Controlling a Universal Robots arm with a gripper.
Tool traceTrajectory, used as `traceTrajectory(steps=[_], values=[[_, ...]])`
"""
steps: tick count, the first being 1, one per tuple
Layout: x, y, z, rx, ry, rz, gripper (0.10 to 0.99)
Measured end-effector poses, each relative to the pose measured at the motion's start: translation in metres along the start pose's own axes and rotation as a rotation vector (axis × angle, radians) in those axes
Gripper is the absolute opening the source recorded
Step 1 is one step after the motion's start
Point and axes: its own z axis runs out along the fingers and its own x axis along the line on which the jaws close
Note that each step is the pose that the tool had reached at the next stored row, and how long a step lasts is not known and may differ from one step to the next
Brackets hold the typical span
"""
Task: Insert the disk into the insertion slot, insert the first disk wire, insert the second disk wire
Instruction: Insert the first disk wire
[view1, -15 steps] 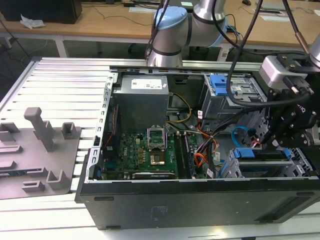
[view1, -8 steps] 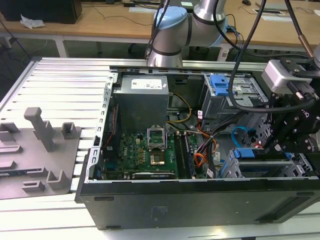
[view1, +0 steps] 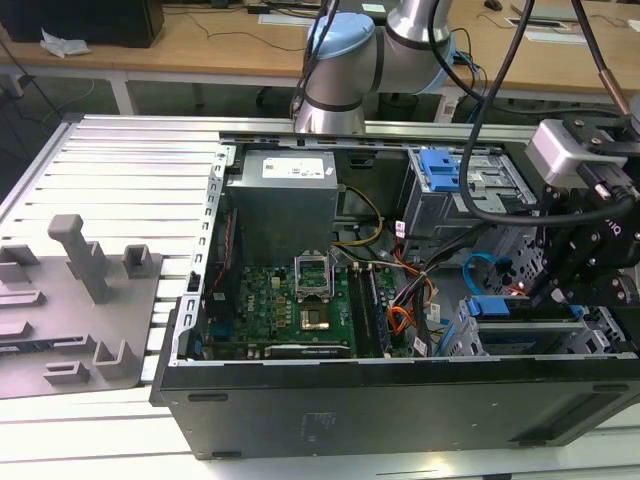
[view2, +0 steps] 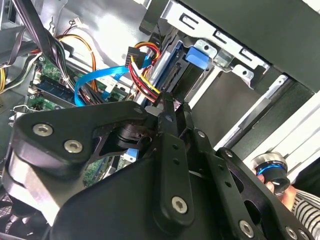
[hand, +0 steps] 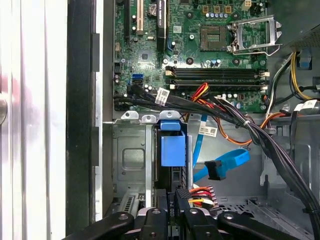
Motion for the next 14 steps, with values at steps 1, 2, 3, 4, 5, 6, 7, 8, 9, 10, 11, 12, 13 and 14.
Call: traceTrajectory(steps=[1,2,3,4,5,6,7,8,9,10,11,12,13,14], values=[[-0.0001,-0.001,0.0003,0.0,-0.0004,0.0,0.188],[0.0,-0.0014,0.0008,0.0,0.0001,0.0,0.188],[0.0,-0.0017,0.0011,0.0,0.0001,0.0,0.188],[0.0,-0.0019,0.0014,0.0,0.0,0.0,0.188],[0.0,-0.0021,0.0015,0.0,0.0001,0.0,0.188],[0.0,-0.0022,0.0016,0.0,0.0,0.0,0.188],[0.0,-0.0024,0.0018,0.0,-0.0001,0.0,0.188],[-0.0001,-0.0026,0.002,0.0,0.0,0.0,0.188],[-0.0001,-0.0028,0.0022,0.0,-0.0001,0.0,0.188],[-0.0001,-0.0028,0.0023,0.0,0.0,0.0,0.188],[-0.0001,-0.003,0.0024,0.0,0.0,0.0,0.188],[-0.0001,-0.003,0.0026,0.0,-0.0001,0.0,0.188],[-0.0001,-0.0031,0.0027,0.0,0.0,0.0,0.188],[-0.0001,-0.0033,0.0031,0.0,-0.0001,0.0,0.188]])
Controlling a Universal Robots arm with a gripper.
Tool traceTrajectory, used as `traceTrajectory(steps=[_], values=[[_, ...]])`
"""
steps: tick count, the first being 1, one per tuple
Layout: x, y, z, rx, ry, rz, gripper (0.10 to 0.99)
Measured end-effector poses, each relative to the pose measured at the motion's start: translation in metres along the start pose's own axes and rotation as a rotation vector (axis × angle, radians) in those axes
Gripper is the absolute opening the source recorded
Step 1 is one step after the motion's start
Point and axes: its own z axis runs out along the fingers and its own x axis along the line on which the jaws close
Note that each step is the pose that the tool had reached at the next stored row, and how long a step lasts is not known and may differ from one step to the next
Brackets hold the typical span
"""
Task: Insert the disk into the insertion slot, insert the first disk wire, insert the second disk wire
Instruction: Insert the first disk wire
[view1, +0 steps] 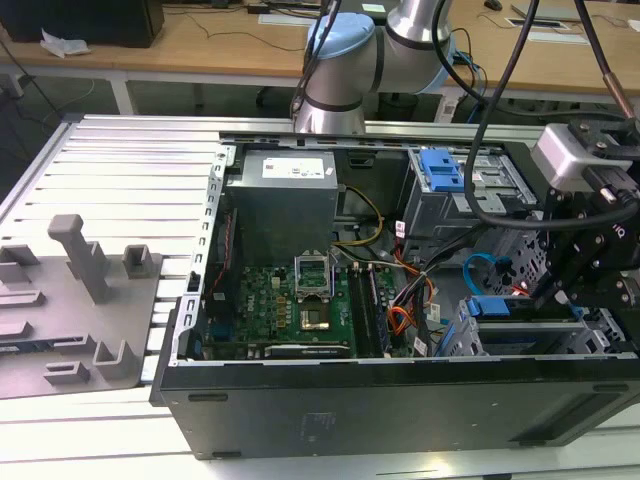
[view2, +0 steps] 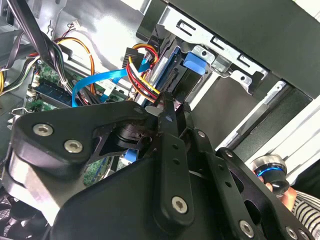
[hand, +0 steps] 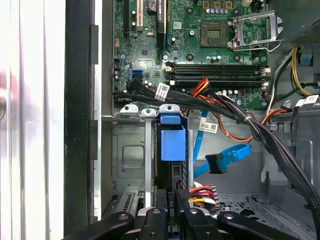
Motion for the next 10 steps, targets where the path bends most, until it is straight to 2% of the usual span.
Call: traceTrajectory(steps=[7,8,10], values=[[0.0,-0.001,0.0027,0.0,-0.001,0.0,0.188],[0.0,-0.0011,0.0028,0.0,-0.0026,0.0,0.188],[-0.0003,-0.0012,0.0028,0.0,-0.0123,0.0,0.188]])
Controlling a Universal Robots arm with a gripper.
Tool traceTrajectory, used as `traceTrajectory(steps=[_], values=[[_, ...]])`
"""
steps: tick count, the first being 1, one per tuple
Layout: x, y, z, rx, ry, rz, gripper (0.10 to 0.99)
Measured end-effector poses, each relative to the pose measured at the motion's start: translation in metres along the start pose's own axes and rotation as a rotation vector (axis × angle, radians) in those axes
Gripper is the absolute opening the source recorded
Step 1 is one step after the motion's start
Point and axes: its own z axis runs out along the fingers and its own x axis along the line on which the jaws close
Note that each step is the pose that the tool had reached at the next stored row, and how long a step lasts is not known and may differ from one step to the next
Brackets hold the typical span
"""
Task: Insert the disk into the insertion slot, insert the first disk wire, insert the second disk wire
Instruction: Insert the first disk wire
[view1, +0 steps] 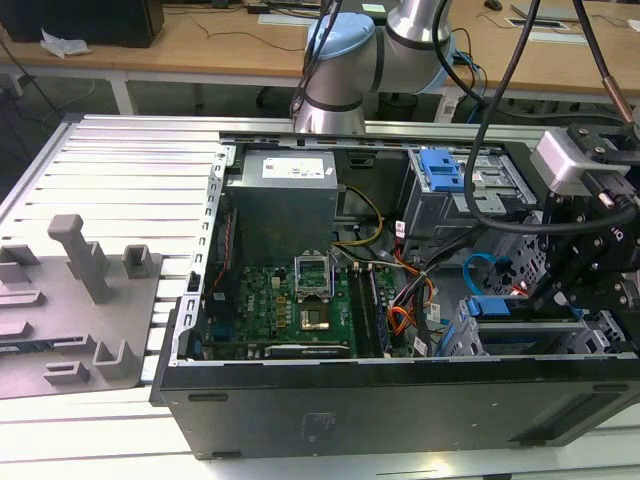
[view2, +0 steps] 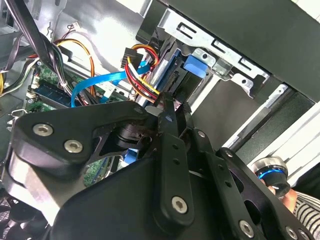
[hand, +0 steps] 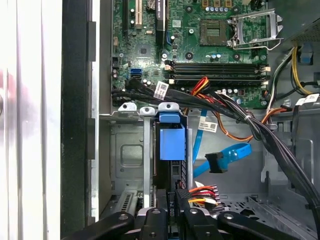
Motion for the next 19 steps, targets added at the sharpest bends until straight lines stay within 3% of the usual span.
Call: traceTrajectory(steps=[3,7,10,19], values=[[-0.0007,-0.0004,0.0003,0.0,-0.0214,-0.001,0.188],[-0.0008,-0.0045,0.0009,-0.001,-0.026,-0.001,0.188],[-0.0014,-0.0054,0.0013,-0.001,-0.0368,-0.001,0.188],[-0.0014,-0.0099,0.006,-0.001,-0.0381,-0.001,0.188]])
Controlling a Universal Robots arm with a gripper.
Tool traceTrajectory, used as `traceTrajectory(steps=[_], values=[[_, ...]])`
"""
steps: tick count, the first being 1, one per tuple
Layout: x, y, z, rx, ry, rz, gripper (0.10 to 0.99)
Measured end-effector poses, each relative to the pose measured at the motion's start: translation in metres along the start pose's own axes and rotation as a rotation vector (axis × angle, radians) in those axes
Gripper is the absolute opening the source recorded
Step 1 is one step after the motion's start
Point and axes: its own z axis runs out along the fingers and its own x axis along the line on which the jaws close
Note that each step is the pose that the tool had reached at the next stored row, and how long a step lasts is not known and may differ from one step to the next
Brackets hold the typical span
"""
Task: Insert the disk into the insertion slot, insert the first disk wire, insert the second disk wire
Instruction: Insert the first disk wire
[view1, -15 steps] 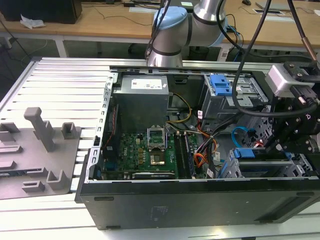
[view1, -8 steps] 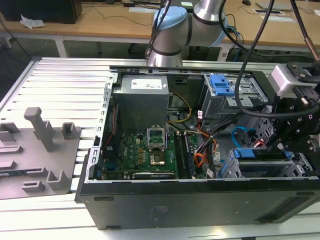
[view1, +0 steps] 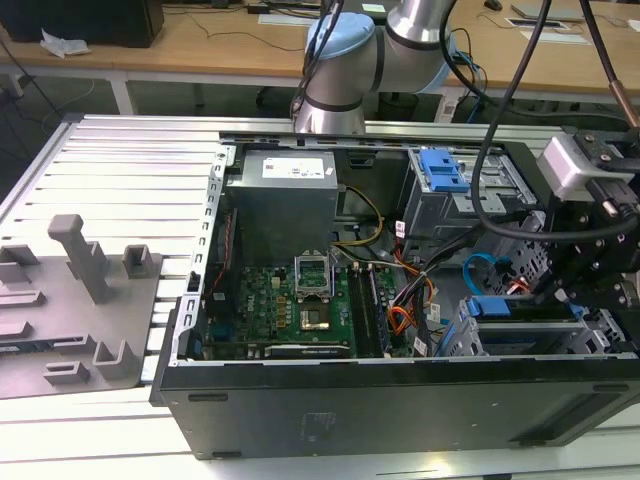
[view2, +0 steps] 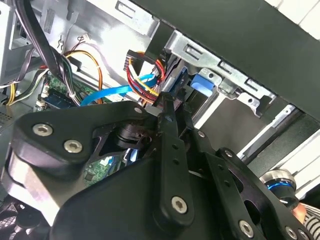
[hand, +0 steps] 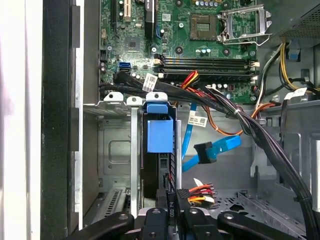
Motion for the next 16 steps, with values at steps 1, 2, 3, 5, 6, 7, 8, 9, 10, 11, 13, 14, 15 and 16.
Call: traceTrajectory(steps=[1,2,3,5,6,7,8,9,10,11,13,14,15,16], values=[[0.0,-0.0021,0.0011,-0.001,0.0001,0.0,0.188],[0.0001,-0.0024,0.0019,0.0,0.0003,0.0,0.188],[0.0001,-0.0024,0.0023,0.0,0.0004,0.0,0.188],[0.0001,-0.0025,0.0029,0.0,0.0,0.0,0.188],[0.0001,-0.0025,0.003,0.0,-0.0001,0.0,0.188],[0.0001,-0.0025,0.003,0.0,-0.0002,0.0,0.188],[0.0001,-0.0025,0.0031,0.0,-0.0004,0.0,0.188],[0.0001,-0.0026,0.0033,0.0,-0.0008,0.0,0.2],[0.0001,-0.0026,0.0033,-0.001,-0.0006,0.0,0.2],[0.0001,-0.0026,0.0032,0.0,-0.0005,0.0,0.263],[0.0001,-0.0025,0.0025,0.0,0.0,0.0,0.263],[-0.0001,-0.0023,-0.0005,0.0,-0.0001,0.0,0.263],[-0.0003,-0.0021,-0.0054,0.0,0.0,0.0,0.263],[-0.0005,-0.0021,-0.0078,0.0,0.0,0.0,0.263]])
